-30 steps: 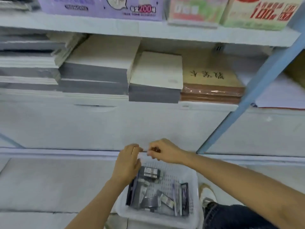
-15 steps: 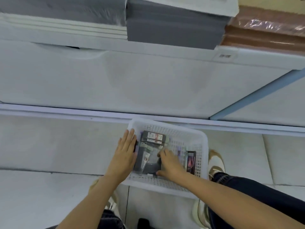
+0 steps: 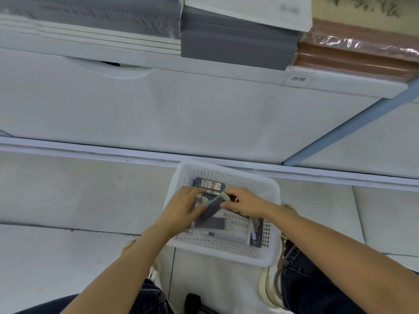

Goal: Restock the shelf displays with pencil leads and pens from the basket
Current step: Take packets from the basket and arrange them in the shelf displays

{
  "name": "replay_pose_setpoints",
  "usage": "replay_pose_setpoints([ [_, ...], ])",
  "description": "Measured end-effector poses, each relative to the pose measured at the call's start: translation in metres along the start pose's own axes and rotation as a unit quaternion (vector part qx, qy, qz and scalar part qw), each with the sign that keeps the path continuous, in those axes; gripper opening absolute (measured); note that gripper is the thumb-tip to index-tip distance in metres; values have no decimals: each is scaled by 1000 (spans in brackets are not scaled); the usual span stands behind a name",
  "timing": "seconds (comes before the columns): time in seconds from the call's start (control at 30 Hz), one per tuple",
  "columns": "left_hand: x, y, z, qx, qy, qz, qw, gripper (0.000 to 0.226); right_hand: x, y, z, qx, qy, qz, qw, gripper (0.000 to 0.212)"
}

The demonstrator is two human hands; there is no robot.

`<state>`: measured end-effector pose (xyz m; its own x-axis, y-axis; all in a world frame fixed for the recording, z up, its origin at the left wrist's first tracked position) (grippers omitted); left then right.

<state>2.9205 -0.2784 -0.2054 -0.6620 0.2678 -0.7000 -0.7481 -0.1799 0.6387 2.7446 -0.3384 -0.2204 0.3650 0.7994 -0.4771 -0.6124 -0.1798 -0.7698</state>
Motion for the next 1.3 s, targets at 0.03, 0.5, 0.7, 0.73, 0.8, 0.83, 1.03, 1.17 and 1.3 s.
replay_pose_setpoints([
  [0.03,5,4,-1,-29,-42,38,998,48,-4,-7,-2,-11,4,-14,1000,20],
  [0.5,-6,-19,0,-261,-151,405,863,26,-1,-35,-18,-7,132,-341,931,20],
  [0.7,-14,-38,9,-281,-90,357,886,13,46,24,6,116,-25,78,990,37],
  [0.73,-13,-39,10,-283,-87,349,889,13,53,31,9,120,-40,135,983,38],
  [0.8,-11,-41,10,-293,-84,341,889,16,63,39,13,104,-40,219,969,27],
  [0.83,-10,-42,11,-297,-85,341,888,17,66,41,15,96,-36,239,966,20],
  [1.03,-9,-38,9,-295,-82,345,887,18,64,47,12,76,-52,198,976,12],
  [1.17,-11,-35,9,-302,-79,338,888,22,45,37,13,50,-82,100,990,13],
  [1.3,-27,-23,4,-296,-54,348,888,18,-20,-3,4,3,1,31,1000,10],
])
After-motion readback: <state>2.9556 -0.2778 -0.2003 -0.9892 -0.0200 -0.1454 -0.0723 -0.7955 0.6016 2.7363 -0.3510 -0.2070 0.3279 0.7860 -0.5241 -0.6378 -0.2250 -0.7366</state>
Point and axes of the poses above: each hand's wrist, its own z-axis away from the middle knuckle, its own x-axis out of the palm, y = z × x, the point moved 5 cm from there along -z, towards the middle knuckle, and after that the axes turned 10 degrees about -x, right-handed, at the moved point
